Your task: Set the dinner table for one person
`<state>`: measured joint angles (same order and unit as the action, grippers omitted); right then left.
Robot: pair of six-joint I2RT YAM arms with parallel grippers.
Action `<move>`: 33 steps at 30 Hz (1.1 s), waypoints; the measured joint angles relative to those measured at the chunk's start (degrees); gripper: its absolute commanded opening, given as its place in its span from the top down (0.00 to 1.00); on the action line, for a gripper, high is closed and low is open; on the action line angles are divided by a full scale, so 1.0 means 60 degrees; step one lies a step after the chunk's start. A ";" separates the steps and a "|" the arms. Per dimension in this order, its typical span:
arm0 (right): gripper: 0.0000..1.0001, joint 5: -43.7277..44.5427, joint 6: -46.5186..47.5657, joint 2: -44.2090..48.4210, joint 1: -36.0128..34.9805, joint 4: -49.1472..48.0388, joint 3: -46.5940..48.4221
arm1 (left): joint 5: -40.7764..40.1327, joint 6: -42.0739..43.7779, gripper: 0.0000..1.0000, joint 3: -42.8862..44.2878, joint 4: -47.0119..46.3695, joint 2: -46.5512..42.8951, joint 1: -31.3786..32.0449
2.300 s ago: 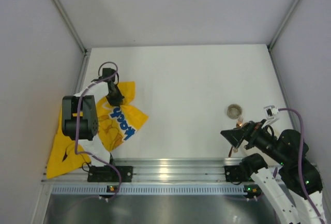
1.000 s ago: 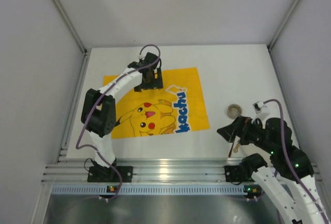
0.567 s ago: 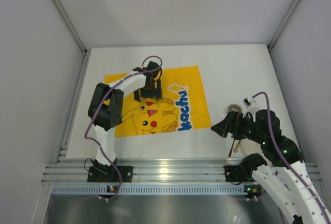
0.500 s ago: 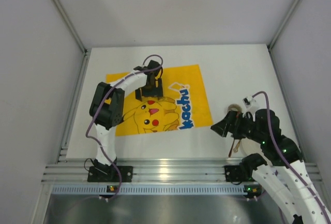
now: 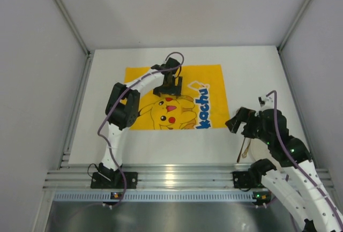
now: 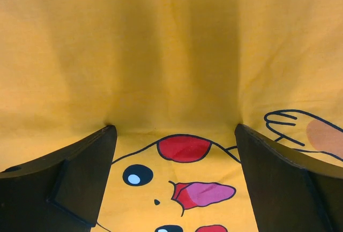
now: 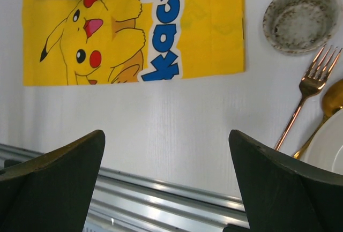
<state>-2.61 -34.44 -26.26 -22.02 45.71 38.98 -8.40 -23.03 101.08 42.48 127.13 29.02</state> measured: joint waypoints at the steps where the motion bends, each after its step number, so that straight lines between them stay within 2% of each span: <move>1: 0.00 0.0222 0.0069 -0.0182 0.0000 0.0022 0.0087 | -0.0004 0.0106 0.01 0.0182 -0.0011 0.0120 0.0069; 8: 0.00 0.1300 0.0499 -0.1880 0.0000 -0.0109 0.0925 | -0.0109 0.0073 0.02 0.0554 0.0036 0.0306 0.0306; 13: 0.00 0.2055 0.0565 -0.3209 0.0127 -0.0124 0.1698 | -0.0590 -0.0364 0.02 0.1020 0.0845 0.0310 0.0306; 16: 0.00 0.2295 0.0557 -0.4273 0.0667 -0.0073 0.2178 | -0.0933 -0.0754 0.01 0.1322 0.1275 0.0186 0.0306; 20: 0.00 0.2353 0.0561 -0.5632 0.1949 0.0062 0.2361 | -0.1202 -0.1169 0.01 0.1169 0.1723 -0.0532 0.0302; 27: 0.00 0.2357 0.0670 -0.6776 0.3770 0.0313 0.2452 | -0.1257 -0.1683 0.02 -0.1086 0.1705 -0.3468 0.0306; 33: 0.09 0.2226 0.0918 -0.7781 0.4328 0.0168 0.2517 | -0.1158 -0.1912 0.02 -0.3129 0.1654 -0.4717 0.0302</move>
<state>10.74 -28.93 -72.95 3.95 46.72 54.08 -15.35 -34.50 82.30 52.40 98.83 30.83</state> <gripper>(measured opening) 0.936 0.985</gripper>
